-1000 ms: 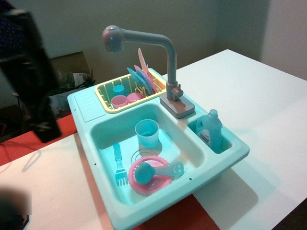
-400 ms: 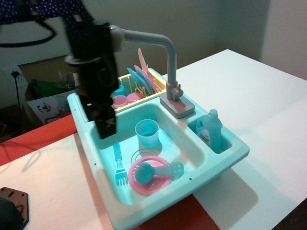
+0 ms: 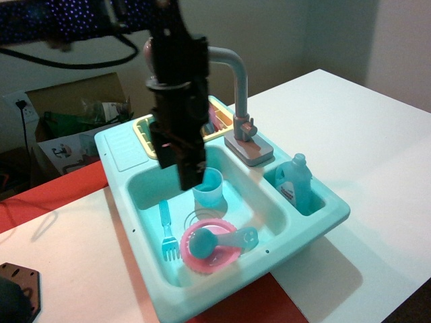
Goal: Move faucet front to left
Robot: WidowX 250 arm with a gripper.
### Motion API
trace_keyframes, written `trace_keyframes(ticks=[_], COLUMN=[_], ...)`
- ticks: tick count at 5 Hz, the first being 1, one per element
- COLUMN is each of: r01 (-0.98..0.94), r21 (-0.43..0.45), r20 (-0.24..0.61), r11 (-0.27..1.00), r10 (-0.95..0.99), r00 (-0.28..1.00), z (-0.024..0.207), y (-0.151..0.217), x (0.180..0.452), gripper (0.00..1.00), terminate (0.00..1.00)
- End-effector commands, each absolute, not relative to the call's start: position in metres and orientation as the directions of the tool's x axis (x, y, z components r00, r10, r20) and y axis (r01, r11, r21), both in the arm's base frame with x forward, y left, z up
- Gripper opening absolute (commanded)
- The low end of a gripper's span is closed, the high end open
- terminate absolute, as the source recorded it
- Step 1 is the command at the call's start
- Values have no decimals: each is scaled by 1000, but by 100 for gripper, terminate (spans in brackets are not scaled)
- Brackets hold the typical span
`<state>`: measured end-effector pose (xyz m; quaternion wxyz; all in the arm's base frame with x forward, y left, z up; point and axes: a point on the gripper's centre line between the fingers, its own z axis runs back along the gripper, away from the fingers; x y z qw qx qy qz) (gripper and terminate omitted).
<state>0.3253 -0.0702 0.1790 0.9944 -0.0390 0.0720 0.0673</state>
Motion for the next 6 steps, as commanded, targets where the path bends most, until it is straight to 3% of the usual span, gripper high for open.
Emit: trace_keyframes(ticks=[1,4,5,6], r01=[-162,-266,-298,-421], r21=[-80,12,19,42], r20=[-63,-56,-56,-12], r11=[984,964,954,906], r10=[157,267,298,421], r00=[986,962,953,907], z=[205,224,225,228], y=[-62,8,28,66], x=[352,311,306,318], gripper=[100,100,100,100], terminate=[0,0,0,0])
